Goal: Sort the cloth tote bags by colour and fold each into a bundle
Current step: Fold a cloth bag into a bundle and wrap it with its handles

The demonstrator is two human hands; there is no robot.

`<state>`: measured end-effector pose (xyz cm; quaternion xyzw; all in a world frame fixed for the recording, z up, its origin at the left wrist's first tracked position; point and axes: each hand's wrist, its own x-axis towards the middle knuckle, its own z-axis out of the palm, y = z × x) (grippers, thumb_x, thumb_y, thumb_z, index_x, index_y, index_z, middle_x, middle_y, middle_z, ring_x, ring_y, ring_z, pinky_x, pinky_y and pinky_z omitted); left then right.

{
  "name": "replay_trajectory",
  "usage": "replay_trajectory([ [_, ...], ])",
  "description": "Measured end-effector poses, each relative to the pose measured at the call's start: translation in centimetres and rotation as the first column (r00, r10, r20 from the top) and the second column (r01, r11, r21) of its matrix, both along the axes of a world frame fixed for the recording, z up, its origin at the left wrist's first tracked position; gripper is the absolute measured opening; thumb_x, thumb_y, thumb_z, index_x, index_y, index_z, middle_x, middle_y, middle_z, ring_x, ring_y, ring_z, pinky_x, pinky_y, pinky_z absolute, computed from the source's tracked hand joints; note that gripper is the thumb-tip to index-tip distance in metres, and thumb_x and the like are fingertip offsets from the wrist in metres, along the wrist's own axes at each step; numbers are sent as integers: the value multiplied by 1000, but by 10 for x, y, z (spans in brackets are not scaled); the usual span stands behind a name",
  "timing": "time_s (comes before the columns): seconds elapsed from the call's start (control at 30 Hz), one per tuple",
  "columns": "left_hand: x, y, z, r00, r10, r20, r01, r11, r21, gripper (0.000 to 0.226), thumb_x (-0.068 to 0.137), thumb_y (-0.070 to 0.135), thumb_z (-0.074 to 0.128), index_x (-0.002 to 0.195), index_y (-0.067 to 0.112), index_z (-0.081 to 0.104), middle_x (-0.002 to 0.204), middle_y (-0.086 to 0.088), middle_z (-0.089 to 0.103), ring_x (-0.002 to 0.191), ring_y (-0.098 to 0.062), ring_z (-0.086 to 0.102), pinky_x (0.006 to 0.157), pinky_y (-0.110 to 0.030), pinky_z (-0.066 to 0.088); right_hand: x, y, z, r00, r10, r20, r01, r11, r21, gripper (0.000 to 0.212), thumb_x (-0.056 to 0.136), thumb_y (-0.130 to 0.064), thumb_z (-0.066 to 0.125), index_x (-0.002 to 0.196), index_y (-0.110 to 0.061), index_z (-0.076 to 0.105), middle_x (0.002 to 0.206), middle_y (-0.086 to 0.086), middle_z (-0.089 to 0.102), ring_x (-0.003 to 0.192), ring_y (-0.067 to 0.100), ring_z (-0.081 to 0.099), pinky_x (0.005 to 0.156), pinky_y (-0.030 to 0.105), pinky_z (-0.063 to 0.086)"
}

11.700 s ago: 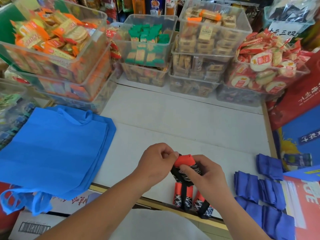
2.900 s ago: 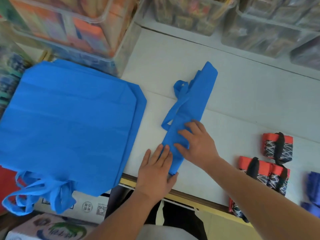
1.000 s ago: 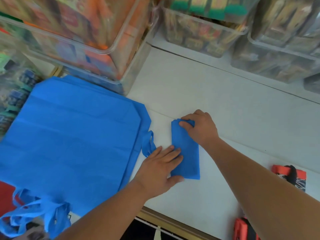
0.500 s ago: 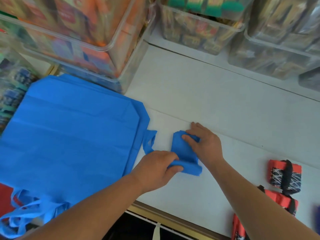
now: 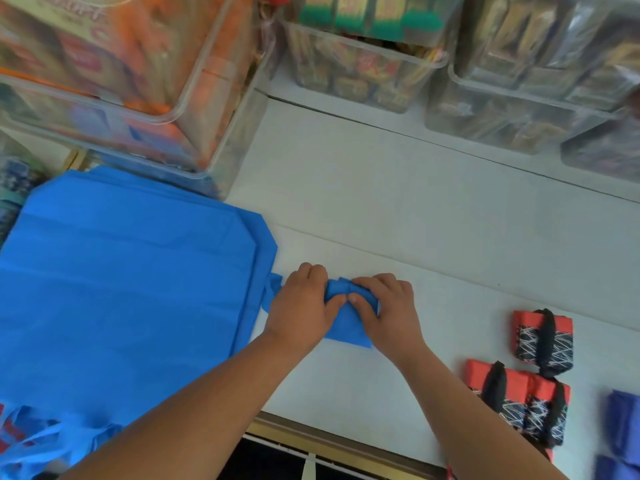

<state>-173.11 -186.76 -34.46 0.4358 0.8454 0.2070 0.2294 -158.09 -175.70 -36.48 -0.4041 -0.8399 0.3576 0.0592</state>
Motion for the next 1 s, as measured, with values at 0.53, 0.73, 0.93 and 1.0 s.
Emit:
replay_trajectory([
  [0.53, 44, -24, -11, 981, -193, -27, 195, 975, 103, 28, 90, 38, 53, 107, 25, 71, 103, 9, 65, 93, -16, 56, 70, -38, 53, 11, -32, 6, 928, 190, 320, -269, 936, 227, 51, 111, -29, 21, 149, -6, 47, 162, 10, 34, 155, 38, 15, 126, 50, 15],
  [0.73, 13, -40, -4, 963, -215, 162, 216, 976, 13, 44, 95, 21, 66, 138, 22, 56, 113, 3, 58, 102, -17, 58, 85, -36, 52, 14, -22, -14, 796, 298, 527, -399, 913, 86, 70, 103, -46, -15, 162, -14, 6, 170, 10, -3, 153, 44, -15, 123, 60, -4],
  [0.93, -16, -52, 20, 927, -299, 228, 340, 925, -170, 29, 96, 17, 56, 122, 25, 63, 105, 7, 59, 94, -14, 59, 80, -34, 50, 7, -21, -7, 813, 201, 546, -269, 962, 47, 64, 99, -57, -11, 154, -29, -26, 164, 1, -32, 144, 34, -41, 121, 49, -21],
  [1.0, -34, -56, 33, 916, -250, 314, 318, 929, -189, 36, 94, 17, 60, 128, 30, 64, 114, 12, 64, 103, -10, 61, 89, -31, 52, 7, -19, -8, 801, 220, 557, -261, 965, -5, 61, 103, -55, -3, 154, -30, -26, 162, -2, -33, 145, 33, -41, 121, 48, -21],
])
